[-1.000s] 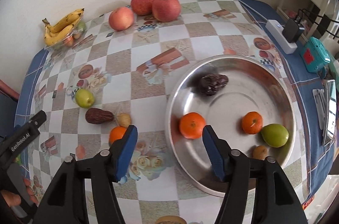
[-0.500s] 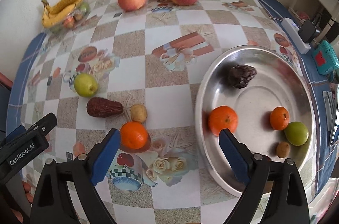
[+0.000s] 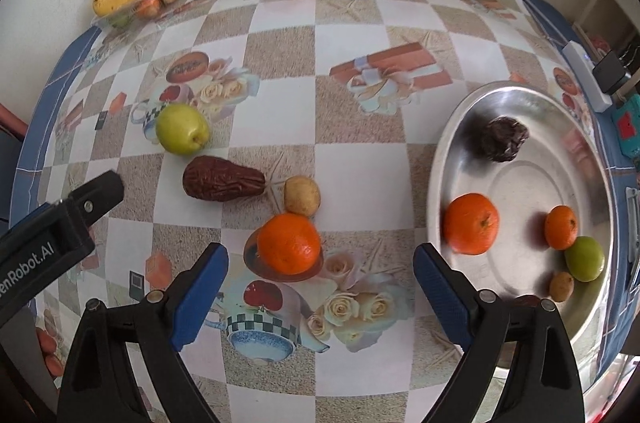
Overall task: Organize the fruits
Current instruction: 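Withdraw both grippers from the bowl back toward the fruit row, then grasp the last dark date with the left gripper while the right gripper grasps an orange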
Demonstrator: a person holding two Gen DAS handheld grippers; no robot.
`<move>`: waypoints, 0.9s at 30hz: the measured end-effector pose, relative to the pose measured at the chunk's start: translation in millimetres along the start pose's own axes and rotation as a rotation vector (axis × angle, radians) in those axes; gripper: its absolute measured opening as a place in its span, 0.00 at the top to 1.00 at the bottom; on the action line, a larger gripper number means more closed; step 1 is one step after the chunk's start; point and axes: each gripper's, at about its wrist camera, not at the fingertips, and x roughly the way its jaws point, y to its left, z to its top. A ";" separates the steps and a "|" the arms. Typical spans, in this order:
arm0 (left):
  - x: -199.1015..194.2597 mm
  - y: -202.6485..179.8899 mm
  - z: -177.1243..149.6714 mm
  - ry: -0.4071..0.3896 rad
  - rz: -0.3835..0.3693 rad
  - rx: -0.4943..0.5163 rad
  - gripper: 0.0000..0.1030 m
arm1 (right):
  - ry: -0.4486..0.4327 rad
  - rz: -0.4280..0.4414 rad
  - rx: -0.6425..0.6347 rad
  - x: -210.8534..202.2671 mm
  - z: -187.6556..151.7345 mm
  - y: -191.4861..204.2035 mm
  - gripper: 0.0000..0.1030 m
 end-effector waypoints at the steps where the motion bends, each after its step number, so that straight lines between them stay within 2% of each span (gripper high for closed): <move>1: 2.4 -3.2 0.5 -0.001 -0.007 0.007 0.00 | 0.007 0.000 0.002 2.7 0.2 1.0 0.09; 11: 33.5 -30.1 4.1 0.035 -0.086 0.101 0.00 | 0.034 -0.028 -0.026 26.7 5.9 10.0 0.09; 15: 38.6 -30.6 6.1 0.032 -0.118 0.091 0.00 | 0.038 -0.039 -0.032 33.2 8.4 14.4 0.09; 20: 47.3 -19.5 8.6 0.061 -0.196 0.006 0.00 | 0.060 -0.044 -0.033 45.9 8.7 17.7 0.08; 27: 48.0 -19.9 9.1 0.079 -0.200 0.025 0.00 | 0.042 -0.045 -0.040 48.9 8.5 21.2 0.04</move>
